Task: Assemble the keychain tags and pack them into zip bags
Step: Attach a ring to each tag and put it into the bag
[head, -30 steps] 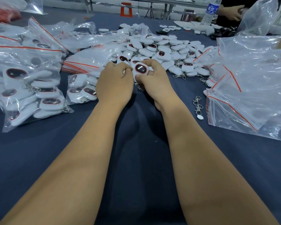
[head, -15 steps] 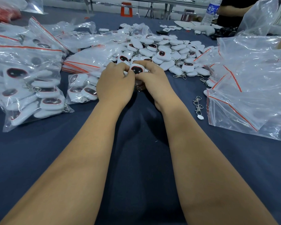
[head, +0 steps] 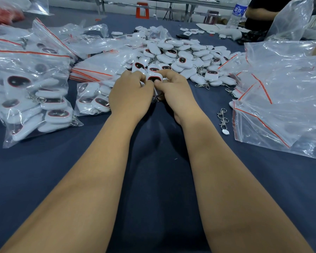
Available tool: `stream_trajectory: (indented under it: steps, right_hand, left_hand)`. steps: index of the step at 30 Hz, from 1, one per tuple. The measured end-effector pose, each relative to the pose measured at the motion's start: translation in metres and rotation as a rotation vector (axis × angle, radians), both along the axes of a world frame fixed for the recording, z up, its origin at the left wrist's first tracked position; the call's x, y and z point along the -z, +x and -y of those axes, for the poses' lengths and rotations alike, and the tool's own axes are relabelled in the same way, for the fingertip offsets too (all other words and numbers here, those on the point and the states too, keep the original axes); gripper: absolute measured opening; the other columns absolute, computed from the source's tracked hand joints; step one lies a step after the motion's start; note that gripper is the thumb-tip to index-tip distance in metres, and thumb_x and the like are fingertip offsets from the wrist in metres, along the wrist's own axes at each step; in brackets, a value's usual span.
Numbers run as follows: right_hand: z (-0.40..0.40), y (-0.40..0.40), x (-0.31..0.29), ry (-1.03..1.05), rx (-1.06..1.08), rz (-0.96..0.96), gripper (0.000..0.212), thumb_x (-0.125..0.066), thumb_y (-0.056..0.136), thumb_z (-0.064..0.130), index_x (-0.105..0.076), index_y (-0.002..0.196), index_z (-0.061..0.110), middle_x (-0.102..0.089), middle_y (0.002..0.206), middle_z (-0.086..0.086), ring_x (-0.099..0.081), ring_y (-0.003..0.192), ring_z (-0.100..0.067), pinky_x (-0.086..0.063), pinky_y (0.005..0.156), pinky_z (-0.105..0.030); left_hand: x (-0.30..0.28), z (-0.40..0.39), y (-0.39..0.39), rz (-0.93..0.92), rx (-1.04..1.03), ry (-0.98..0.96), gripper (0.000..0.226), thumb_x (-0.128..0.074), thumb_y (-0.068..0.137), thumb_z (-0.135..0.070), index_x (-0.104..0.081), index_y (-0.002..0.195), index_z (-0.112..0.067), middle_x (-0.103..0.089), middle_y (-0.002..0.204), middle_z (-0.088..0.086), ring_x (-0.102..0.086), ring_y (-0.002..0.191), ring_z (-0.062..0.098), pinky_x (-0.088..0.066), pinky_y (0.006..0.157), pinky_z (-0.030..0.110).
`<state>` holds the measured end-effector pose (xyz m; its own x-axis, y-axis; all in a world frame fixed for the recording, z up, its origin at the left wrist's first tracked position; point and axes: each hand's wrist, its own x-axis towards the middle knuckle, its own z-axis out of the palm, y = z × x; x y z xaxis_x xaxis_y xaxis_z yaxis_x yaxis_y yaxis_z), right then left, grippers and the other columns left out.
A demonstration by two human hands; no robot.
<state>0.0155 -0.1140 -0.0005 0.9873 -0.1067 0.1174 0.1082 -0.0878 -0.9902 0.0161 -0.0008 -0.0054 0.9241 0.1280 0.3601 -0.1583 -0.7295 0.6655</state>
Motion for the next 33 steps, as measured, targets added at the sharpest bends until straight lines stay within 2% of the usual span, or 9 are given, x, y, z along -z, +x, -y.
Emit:
stream_trajectory:
  steps: [4,15,18,23,28,31,33]
  right_hand:
    - [0.0000,-0.0015,-0.0016,-0.025,-0.004,0.001,0.030,-0.053,0.093,0.000,-0.063,0.120,0.008,-0.061,0.082,-0.002,-0.060,0.074,-0.012,-0.047,0.065,-0.018]
    - [-0.0029,-0.0057,-0.0036,-0.006,-0.030,0.003,0.026,-0.051,0.094,-0.002,-0.063,0.115,0.010,-0.062,0.091,-0.018,-0.061,0.083,-0.023,-0.053,0.091,-0.044]
    - [-0.0025,-0.0056,-0.0036,-0.011,-0.034,0.009,0.027,-0.052,0.094,-0.001,-0.064,0.114,0.011,-0.062,0.094,-0.022,-0.061,0.084,-0.024,-0.052,0.093,-0.045]
    - [-0.0019,-0.0065,-0.0036,-0.013,-0.026,0.022,0.026,-0.052,0.093,-0.001,-0.065,0.111,0.013,-0.066,0.106,-0.032,-0.062,0.083,-0.021,-0.053,0.086,-0.035]
    - [-0.0022,-0.0062,-0.0026,-0.009,-0.018,0.005,0.027,-0.052,0.094,0.000,-0.064,0.116,0.009,-0.069,0.104,-0.026,-0.063,0.080,-0.017,-0.053,0.073,-0.025]
    - [-0.0031,-0.0055,-0.0040,0.045,-0.003,0.011,0.023,-0.052,0.092,0.000,-0.066,0.108,0.009,-0.069,0.097,-0.018,-0.064,0.079,-0.018,-0.053,0.071,-0.030]
    - [-0.0035,-0.0054,-0.0051,0.100,0.011,0.013,0.017,-0.054,0.092,0.001,-0.066,0.101,0.010,-0.068,0.096,-0.015,-0.064,0.080,-0.020,-0.055,0.071,-0.035]
  left_hand:
    - [-0.0004,0.0004,-0.0010,0.002,0.010,-0.002,0.021,-0.046,0.093,-0.035,-0.062,0.096,-0.021,-0.046,0.099,-0.005,-0.044,0.090,0.018,-0.028,0.071,0.031]
    - [-0.0010,-0.0004,-0.0015,-0.004,0.018,-0.018,0.019,-0.044,0.093,-0.036,-0.059,0.095,-0.024,-0.047,0.097,-0.004,-0.045,0.089,0.019,-0.026,0.069,0.033]
    - [-0.0011,-0.0005,-0.0020,-0.003,0.023,-0.023,0.018,-0.044,0.093,-0.036,-0.058,0.093,-0.024,-0.047,0.096,-0.004,-0.045,0.088,0.020,-0.025,0.066,0.033]
    - [-0.0018,-0.0003,-0.0028,0.019,0.027,-0.062,0.024,-0.047,0.092,-0.035,-0.064,0.096,-0.020,-0.052,0.099,0.000,-0.050,0.089,0.022,-0.028,0.067,0.032]
    - [-0.0015,0.0003,-0.0020,0.003,0.022,-0.063,0.025,-0.047,0.092,-0.036,-0.066,0.098,-0.020,-0.056,0.104,0.001,-0.051,0.090,0.021,-0.030,0.069,0.031]
    - [-0.0022,0.0008,-0.0029,0.026,0.026,-0.153,0.020,-0.048,0.092,-0.035,-0.065,0.097,-0.025,-0.055,0.104,-0.003,-0.051,0.085,0.013,-0.032,0.064,0.029]
    - [-0.0040,0.0007,-0.0044,0.063,0.044,-0.272,0.014,-0.050,0.089,-0.028,-0.062,0.095,-0.032,-0.057,0.103,-0.004,-0.050,0.077,0.005,-0.034,0.063,0.020]
